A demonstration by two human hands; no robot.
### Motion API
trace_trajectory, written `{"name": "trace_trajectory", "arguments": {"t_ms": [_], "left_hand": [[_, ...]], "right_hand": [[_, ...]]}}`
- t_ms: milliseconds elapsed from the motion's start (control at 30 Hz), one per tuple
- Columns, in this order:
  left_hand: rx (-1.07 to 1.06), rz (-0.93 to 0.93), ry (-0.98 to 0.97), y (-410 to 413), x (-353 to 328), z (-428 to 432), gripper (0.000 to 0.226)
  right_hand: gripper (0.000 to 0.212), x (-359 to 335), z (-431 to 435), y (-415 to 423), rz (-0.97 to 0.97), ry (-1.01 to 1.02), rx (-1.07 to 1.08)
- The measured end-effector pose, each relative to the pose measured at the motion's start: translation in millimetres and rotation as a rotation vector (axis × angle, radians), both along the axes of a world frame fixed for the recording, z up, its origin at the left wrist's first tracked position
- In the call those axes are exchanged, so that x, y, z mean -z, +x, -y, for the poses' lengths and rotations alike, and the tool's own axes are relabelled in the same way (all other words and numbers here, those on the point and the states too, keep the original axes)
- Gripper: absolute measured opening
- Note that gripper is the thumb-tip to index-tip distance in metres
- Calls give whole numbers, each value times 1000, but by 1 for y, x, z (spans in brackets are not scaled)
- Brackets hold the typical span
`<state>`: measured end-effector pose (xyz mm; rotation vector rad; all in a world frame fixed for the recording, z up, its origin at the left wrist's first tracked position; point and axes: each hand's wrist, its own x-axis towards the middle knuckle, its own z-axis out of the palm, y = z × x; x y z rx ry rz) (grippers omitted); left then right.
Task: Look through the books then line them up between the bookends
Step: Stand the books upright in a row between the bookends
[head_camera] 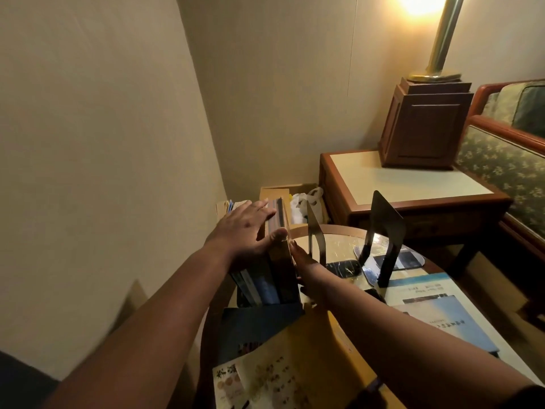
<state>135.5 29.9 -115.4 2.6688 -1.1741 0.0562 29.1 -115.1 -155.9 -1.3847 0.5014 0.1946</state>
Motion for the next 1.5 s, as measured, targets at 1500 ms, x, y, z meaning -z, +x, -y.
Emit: {"name": "trace_trajectory", "arguments": {"t_ms": [1500], "left_hand": [[-42, 38, 52, -35, 1, 25, 104]], "right_hand": [[65, 11, 73, -165, 4, -573, -159]]}}
